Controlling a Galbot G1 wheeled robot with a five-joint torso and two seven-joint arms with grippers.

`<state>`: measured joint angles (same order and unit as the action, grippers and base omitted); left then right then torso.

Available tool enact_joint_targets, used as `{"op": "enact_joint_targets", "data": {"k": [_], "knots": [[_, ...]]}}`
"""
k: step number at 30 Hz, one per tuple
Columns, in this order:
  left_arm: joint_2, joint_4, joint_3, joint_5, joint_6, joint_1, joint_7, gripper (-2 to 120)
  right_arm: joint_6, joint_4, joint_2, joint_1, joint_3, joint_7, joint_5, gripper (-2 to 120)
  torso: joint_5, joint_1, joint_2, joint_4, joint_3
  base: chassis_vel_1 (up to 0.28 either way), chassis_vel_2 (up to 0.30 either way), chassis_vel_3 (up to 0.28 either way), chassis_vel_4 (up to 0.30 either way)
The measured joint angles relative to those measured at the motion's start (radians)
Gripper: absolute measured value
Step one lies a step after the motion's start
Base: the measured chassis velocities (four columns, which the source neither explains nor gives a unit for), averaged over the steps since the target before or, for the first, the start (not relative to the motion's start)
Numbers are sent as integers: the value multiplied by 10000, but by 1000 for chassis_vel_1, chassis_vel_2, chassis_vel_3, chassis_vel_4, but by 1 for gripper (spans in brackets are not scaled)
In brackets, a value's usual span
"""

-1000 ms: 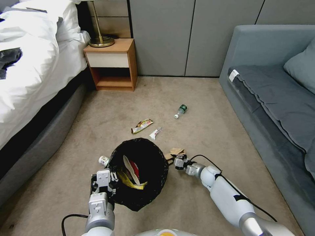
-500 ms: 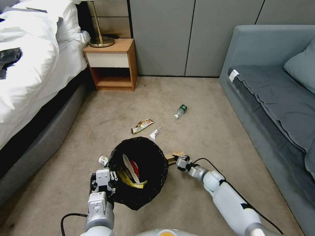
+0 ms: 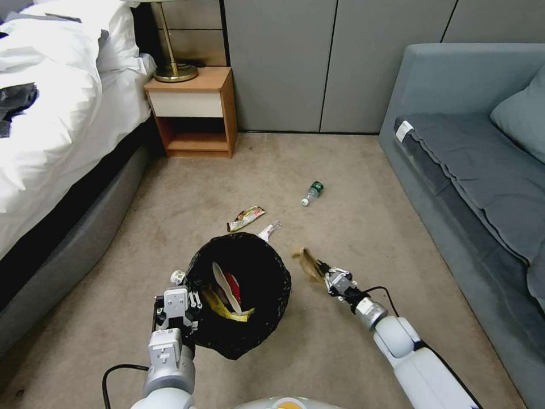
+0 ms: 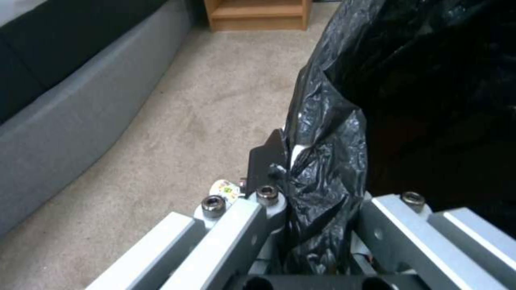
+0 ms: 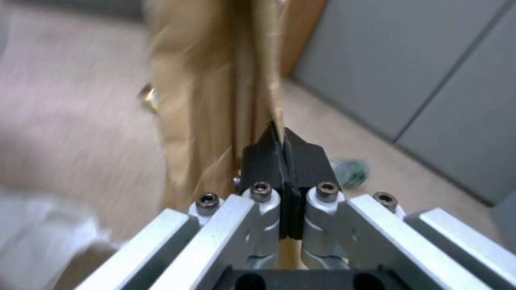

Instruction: Pick up the trash bin, then pick up the garbage from the floor and place it into the trash bin.

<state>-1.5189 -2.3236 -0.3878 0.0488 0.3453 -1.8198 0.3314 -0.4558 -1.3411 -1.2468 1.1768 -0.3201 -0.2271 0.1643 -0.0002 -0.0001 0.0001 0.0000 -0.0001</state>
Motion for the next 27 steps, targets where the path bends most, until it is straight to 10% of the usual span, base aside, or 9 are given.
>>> {"op": "enact_joint_targets", "data": {"k": [11,18,27], "knots": [[64,-31,47,9,-1,-18,-1,3,72,-3985,4,1392,-1096,64,-2269,0,2,1,0,1,0,0,0,0,0],[29,116,140,69,-1,8,-3,3,608,-7030,148,1879,-142,-500,-4629,0,0,0,0,1,0,0,0,0,0],[0,150,189,93,-4,58,-9,3,824,-7813,684,2328,2103,-385,-4607,0,0,0,0,0,0,0,0,0,0]]}}
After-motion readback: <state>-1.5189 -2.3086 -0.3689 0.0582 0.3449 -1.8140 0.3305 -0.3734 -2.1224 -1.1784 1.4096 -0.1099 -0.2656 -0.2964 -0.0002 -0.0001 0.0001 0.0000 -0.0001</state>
